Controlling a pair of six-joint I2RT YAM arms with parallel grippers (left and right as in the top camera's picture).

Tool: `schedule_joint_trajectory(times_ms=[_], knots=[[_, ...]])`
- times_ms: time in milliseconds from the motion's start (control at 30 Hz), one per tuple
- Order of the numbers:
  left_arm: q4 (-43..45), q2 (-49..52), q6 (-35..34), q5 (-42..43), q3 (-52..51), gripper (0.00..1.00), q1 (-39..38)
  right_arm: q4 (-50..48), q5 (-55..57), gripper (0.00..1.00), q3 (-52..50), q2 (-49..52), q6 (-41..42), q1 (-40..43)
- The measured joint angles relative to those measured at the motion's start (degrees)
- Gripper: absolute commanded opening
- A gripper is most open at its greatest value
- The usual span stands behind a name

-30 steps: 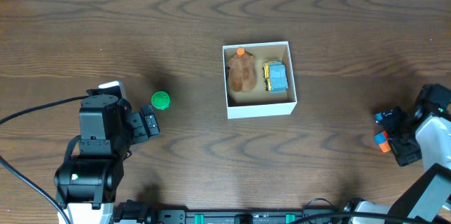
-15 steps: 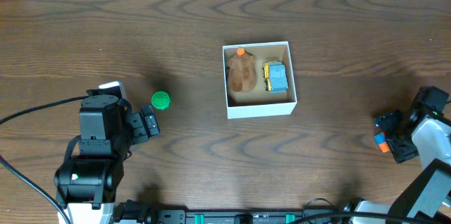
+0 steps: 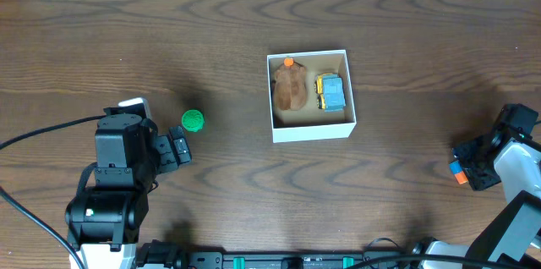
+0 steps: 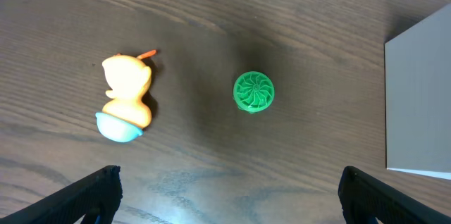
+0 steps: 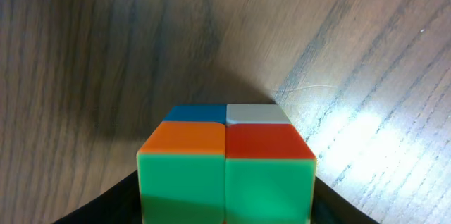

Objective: Pack container
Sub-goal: 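Move the right gripper to the colour cube and grasp it, then carry the cube into the box and release it near the truck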

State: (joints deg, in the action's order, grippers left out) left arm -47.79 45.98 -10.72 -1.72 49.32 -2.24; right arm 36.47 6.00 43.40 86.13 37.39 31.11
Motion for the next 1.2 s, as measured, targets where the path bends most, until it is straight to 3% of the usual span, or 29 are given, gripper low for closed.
schedule_joint_trajectory(times_ms=[300, 433, 533, 600, 633, 933, 1200], knots=[[0.0, 0.0, 0.0, 0.0, 0.0, 0.98, 0.0, 0.0, 0.0, 0.47, 0.0, 0.0, 0.0, 0.0], [0.0, 0.0, 0.0, 0.0, 0.0, 0.98, 0.0, 0.1, 0.0, 0.4, 0.0, 0.0, 0.0, 0.0], [0.0, 0.0, 0.0, 0.0, 0.0, 0.98, 0.0, 0.1, 0.0, 0.31, 0.0, 0.0, 0.0, 0.0], [0.0, 0.0, 0.0, 0.0, 0.0, 0.98, 0.0, 0.1, 0.0, 0.15, 0.0, 0.0, 0.0, 0.0], [0.0, 0.0, 0.0, 0.0, 0.0, 0.98, 0.0, 0.1, 0.0, 0.01, 0.0, 0.0, -0.1, 0.0], [0.0, 0.0, 0.0, 0.0, 0.0, 0.98, 0.0, 1.1, -0.2, 0.01, 0.1, -0.3, -1.4, -2.7], [0.0, 0.0, 0.0, 0.0, 0.0, 0.98, 0.0, 6.9, -0.4, 0.01, 9.6, -6.9, -8.0, -18.5]])
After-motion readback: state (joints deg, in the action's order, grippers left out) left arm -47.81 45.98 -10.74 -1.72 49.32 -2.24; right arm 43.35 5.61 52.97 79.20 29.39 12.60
